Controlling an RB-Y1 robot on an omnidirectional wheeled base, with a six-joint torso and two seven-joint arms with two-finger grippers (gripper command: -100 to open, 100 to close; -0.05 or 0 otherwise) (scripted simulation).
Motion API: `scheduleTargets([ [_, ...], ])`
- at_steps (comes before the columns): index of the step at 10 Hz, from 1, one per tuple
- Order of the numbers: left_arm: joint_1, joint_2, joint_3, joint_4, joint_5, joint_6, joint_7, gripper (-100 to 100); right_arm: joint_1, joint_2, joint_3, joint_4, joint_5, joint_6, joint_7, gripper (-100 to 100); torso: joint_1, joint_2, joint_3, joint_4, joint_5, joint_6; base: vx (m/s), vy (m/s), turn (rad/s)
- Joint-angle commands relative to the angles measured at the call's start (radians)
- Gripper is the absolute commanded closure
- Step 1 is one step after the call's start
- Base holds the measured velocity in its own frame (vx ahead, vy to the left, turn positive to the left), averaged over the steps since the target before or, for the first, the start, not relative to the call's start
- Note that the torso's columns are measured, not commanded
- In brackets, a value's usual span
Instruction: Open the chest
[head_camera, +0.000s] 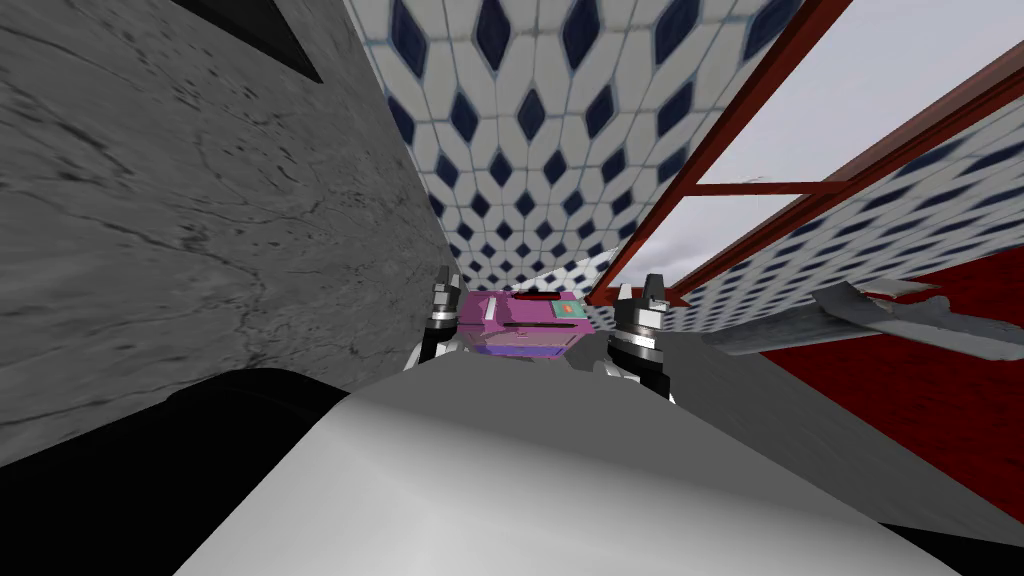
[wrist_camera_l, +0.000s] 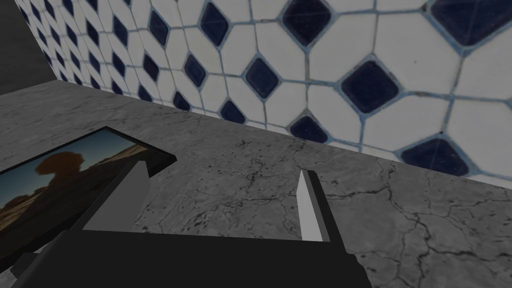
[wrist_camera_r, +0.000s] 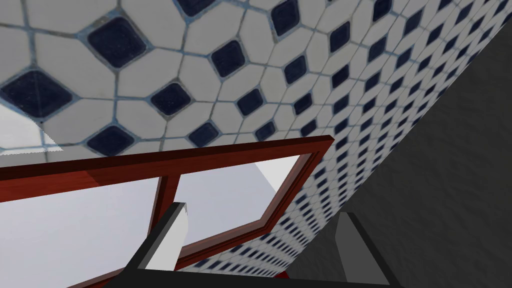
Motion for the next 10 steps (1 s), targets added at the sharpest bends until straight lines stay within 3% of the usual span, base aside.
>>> scheduleTargets([
  [1,0.0,0.0,0.0,0.0,0.0,0.0,0.0,0,0.0,0.0,0.0,0.0,0.0,0.0,0.0,0,0.0,0.04,-0.082,0.041,0.0,0.0,0.0,0.0,0.0],
  [9,0.0,0.0,0.0,0.0,0.0,0.0,0.0,0,0.0,0.0,0.0,0.0,0.0,0.0,0.0,0,0.0,0.618,-1.234,0.617,0.0,0.0,0.0,0.0,0.0],
  [10,-0.006,0.028,0.001,0.029,-0.001,-0.016,-0.004,-100,0.0,0.0,0.0,0.0,0.0,0.0,0.0,0,0.0,0.691,-1.382,0.691,0.0,0.0,0.013,-0.021,0.008],
])
